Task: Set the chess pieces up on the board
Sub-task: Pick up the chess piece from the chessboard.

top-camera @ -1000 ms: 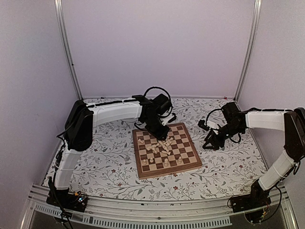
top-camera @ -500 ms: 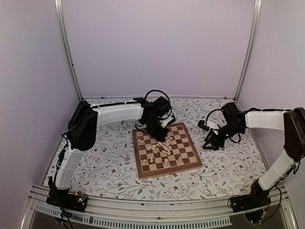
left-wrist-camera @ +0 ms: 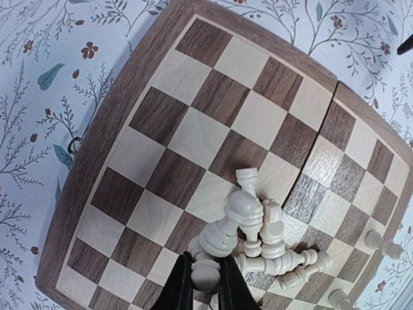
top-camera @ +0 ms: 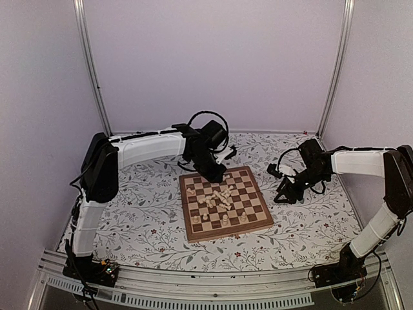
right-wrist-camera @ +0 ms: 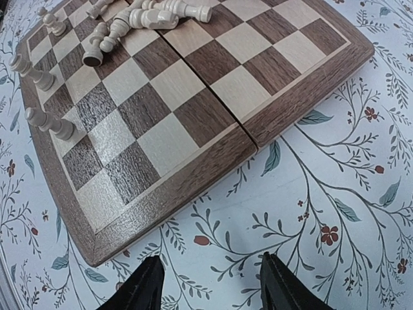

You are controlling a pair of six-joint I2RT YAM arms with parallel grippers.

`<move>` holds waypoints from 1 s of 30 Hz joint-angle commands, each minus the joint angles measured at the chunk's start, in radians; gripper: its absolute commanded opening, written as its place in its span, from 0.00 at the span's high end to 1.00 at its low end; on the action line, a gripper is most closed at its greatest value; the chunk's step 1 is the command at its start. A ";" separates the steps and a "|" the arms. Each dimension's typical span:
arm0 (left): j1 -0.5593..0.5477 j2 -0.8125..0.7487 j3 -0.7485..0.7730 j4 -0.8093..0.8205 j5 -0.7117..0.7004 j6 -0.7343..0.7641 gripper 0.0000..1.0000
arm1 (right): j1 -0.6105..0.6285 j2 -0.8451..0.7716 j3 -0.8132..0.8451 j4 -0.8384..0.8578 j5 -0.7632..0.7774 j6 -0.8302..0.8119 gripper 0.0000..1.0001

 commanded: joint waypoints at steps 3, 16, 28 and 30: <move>0.016 -0.048 -0.052 0.035 0.045 0.054 0.94 | 0.006 -0.014 0.050 -0.001 -0.067 0.041 0.46; 0.016 -0.119 -0.124 0.211 0.131 -0.019 0.94 | 0.007 0.358 0.501 -0.094 -0.608 0.490 0.44; 0.013 -0.154 -0.160 0.288 0.184 -0.109 0.94 | 0.031 0.491 0.585 -0.018 -0.817 0.671 0.51; 0.013 -0.153 -0.158 0.289 0.190 -0.109 0.94 | 0.046 0.499 0.586 -0.005 -0.818 0.680 0.52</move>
